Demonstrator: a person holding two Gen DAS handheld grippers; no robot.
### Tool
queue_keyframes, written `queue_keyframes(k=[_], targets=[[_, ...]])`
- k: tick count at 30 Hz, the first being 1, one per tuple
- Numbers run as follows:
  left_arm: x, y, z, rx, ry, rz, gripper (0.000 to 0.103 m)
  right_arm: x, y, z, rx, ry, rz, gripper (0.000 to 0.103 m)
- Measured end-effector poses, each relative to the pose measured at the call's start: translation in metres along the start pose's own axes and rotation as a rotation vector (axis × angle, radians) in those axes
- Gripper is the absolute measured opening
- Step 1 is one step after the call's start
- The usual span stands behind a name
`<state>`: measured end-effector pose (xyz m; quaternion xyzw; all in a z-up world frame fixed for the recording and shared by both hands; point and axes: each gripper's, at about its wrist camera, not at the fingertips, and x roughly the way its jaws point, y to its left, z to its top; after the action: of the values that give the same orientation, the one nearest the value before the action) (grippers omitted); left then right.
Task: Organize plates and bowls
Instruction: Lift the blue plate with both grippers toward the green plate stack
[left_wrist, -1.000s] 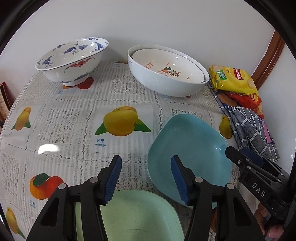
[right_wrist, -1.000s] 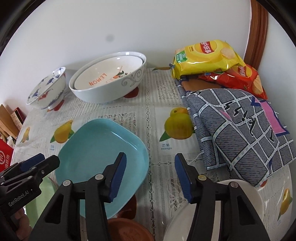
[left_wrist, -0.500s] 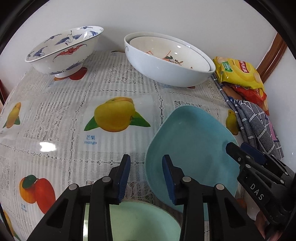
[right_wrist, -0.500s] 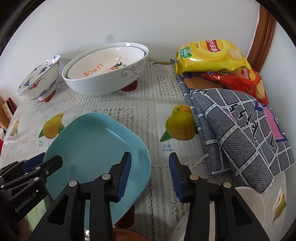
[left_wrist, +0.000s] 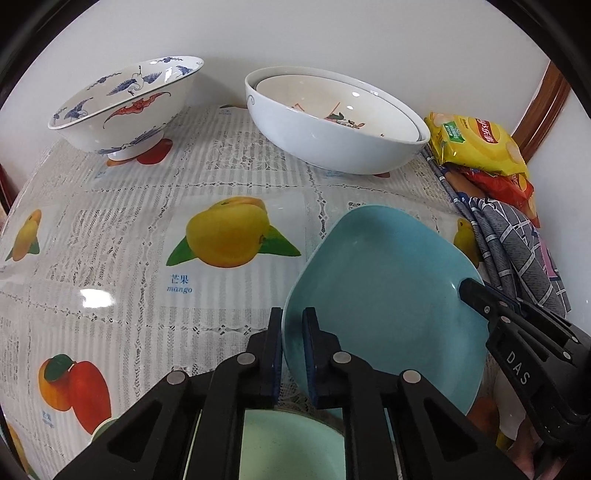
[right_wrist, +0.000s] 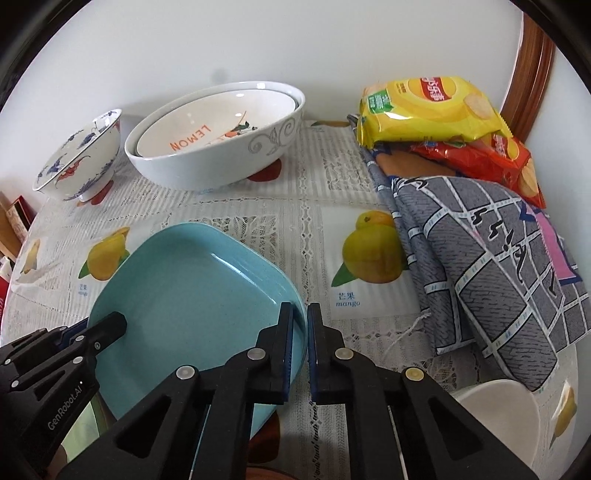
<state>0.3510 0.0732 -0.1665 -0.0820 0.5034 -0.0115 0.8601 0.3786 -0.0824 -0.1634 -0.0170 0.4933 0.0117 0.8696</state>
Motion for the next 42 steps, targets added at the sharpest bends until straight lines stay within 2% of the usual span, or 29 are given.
queue_keyframes(k=[7,16,29,42], targets=[[-0.027,0.001,0.001,0.004,-0.048,-0.010,0.009,-0.017,-0.006,-0.001,0.045,-0.033,0.051,0.007],[-0.074,-0.004,-0.012,-0.003,-0.100,-0.032,0.009,-0.070,-0.010,-0.008,0.071,-0.105,0.068,0.006],[-0.141,-0.013,-0.051,0.003,-0.152,-0.034,0.009,-0.144,-0.020,-0.051,0.117,-0.155,0.099,0.006],[-0.173,-0.009,-0.086,0.006,-0.166,-0.031,0.009,-0.178,-0.017,-0.088,0.134,-0.163,0.115,0.006]])
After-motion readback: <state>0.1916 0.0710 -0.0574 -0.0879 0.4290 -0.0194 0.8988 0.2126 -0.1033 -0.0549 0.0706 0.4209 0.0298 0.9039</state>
